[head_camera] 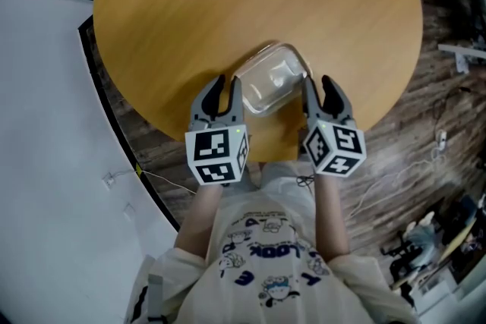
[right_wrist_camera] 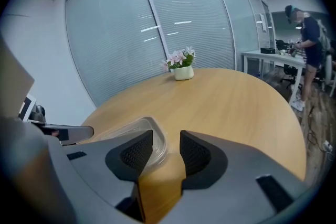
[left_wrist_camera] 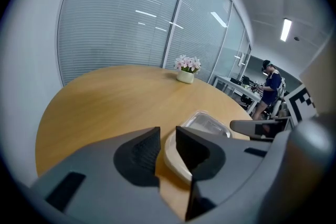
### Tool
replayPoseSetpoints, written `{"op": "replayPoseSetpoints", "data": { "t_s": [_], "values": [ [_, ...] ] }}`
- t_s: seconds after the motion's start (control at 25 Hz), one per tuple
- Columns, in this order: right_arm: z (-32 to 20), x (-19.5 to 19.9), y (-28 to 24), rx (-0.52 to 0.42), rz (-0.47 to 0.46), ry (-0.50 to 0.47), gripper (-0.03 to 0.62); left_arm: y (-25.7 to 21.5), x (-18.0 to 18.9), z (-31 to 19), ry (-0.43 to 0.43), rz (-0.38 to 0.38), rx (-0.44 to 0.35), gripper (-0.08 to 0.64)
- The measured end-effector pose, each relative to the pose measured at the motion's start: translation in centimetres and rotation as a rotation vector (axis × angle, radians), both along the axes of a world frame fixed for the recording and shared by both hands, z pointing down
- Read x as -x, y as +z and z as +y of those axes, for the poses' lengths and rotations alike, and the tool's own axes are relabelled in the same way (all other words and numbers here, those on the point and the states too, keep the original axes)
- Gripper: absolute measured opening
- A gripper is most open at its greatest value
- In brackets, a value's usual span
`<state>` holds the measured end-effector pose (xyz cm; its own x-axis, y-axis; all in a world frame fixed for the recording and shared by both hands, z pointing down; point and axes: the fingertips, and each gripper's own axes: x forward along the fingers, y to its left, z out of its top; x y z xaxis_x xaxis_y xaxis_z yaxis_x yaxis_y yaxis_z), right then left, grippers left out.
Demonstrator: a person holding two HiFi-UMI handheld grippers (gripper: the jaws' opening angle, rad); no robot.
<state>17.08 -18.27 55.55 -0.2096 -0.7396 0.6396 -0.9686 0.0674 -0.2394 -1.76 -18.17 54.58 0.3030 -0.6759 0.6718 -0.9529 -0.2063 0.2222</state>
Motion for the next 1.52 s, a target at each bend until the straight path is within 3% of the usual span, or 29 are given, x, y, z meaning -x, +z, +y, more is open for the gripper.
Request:
{"op": "replayPoseSetpoints", "data": {
  "t_s": [0.36, 0.92, 1.52],
  "values": [
    [0.0, 0.1, 1.1, 0.028, -0.052, 0.004, 0.147, 1.5, -0.3, 0.2, -0.003, 0.008, 0.041, 0.078],
    [-0.3, 1.3, 1.6, 0.054, -0.216, 0.016, 0.179, 1.7, -0.2, 0.0, -0.023, 0.028, 0.047, 0.078],
    [-0.1, 1.1, 1.2, 0.027, -0.174, 0.017, 0.17, 1.6, -0.7, 0.3, -0.027, 0.052, 0.052, 0.064]
  ]
}}
